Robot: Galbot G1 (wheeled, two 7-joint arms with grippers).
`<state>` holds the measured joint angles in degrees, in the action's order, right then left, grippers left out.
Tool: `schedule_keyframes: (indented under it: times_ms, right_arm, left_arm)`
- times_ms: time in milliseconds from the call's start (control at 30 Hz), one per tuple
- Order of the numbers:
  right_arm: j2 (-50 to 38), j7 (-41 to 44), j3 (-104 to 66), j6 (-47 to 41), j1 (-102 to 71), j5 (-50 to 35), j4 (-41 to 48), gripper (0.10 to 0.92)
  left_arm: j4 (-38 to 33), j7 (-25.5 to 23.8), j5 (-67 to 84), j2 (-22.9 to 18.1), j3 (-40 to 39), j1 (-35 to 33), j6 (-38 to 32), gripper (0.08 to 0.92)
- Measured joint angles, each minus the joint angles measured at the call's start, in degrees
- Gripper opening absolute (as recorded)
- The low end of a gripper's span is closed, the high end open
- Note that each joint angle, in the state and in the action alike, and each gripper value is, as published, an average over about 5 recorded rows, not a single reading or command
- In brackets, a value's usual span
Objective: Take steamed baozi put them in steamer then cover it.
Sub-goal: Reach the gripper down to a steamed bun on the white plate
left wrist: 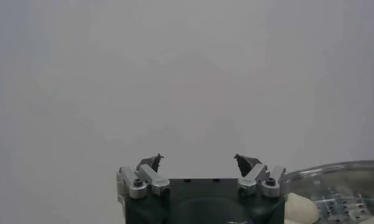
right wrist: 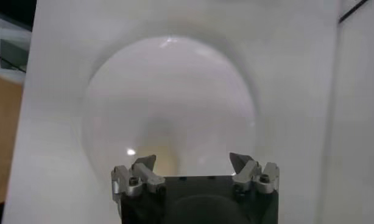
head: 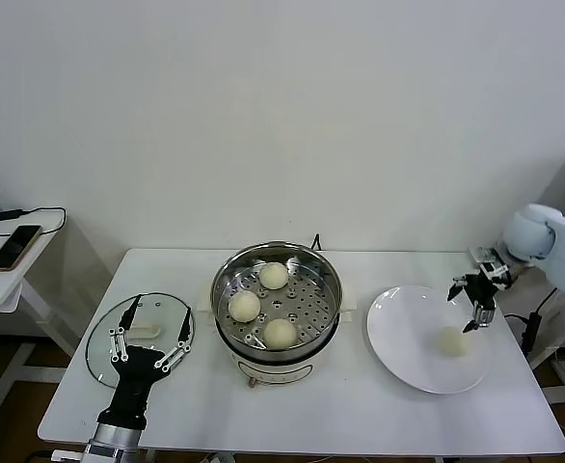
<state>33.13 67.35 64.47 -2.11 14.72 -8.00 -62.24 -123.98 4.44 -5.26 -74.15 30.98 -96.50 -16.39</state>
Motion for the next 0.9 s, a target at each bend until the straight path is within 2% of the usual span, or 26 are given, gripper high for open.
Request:
schedule_keyframes:
  times_ms: [533,633,900]
  right_arm:
    - [1.9,-4.3,-3.8,-0.7,-8.1,1.6,4.0,0.816]
    - [2.4,-4.7,-4.4,-0.8,-8.9,1.8,4.5,0.785]
    - [2.5,-5.0,-5.0,-0.9,-9.3,1.9,4.8,0.637]
  left_arm:
    - [0.3,0.1,-0.1,-0.1,0.4,-0.1,-0.2,0.823]
    - [0.4,0.1,-0.1,-0.1,0.4,0.0,-0.2,0.823]
    - [0.3,0.0,0.2,-0.1,0.6,0.2,-0.1,0.823]
